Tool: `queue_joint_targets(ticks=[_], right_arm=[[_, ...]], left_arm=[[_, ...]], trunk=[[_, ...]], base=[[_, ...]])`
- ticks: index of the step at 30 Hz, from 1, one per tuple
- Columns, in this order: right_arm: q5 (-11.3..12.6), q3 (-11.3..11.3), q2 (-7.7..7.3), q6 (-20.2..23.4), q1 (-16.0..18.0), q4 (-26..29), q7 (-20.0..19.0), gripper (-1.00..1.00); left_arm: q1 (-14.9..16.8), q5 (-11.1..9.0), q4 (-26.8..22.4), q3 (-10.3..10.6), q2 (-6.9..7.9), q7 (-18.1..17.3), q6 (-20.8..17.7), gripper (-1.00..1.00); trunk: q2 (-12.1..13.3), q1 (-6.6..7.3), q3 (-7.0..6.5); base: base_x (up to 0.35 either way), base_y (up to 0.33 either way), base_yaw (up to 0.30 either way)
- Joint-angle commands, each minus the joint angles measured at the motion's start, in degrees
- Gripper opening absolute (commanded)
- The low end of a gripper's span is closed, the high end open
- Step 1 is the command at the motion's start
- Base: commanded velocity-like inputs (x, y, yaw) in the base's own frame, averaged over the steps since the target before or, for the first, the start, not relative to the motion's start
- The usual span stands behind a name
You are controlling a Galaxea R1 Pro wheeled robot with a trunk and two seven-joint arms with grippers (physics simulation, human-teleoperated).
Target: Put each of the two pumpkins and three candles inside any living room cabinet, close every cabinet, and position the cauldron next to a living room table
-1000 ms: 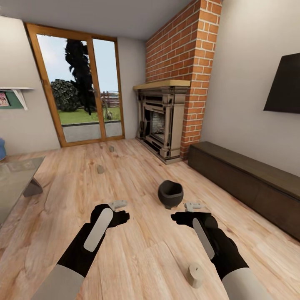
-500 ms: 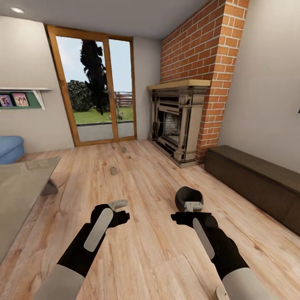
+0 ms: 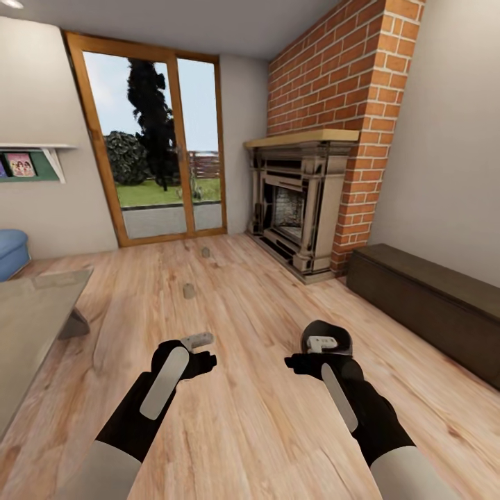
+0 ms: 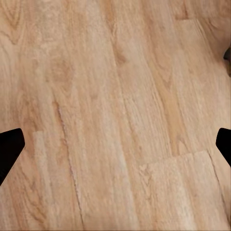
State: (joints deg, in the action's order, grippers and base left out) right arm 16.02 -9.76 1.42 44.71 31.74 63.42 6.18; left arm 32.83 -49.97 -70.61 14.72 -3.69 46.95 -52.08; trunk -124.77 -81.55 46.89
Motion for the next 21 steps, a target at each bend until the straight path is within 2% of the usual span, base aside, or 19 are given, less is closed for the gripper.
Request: queue_joint_targets(ticks=[1, 15, 21], right_arm=[[0.6, -0.08, -0.01, 0.2, 0.04, 0.09, 0.59, 1.0], [0.65, -0.08, 0.05, 0.2, 0.02, 0.07, 0.59, 1.0], [0.6, -0.08, 0.04, 0.2, 0.04, 0.16, 0.59, 1.0]], left_arm=[[0.04, -0.57, -0.05, 0.05, 0.01, 0.6, -0.04, 1.0], [0.01, -0.57, 0.03, 0.13, 0.0, 0.6, -0.04, 1.0], [0.04, -0.57, 0.04, 0.14, 0.0, 0.6, -0.04, 1.0]], trunk=[[-0.03, -0.02, 0.08], [-0.03, -0.02, 0.72], [-0.03, -0.02, 0.82]], base=[[0.287, 0.209, -0.021], [0.284, 0.212, -0.024], [0.321, 0.091, -0.008]])
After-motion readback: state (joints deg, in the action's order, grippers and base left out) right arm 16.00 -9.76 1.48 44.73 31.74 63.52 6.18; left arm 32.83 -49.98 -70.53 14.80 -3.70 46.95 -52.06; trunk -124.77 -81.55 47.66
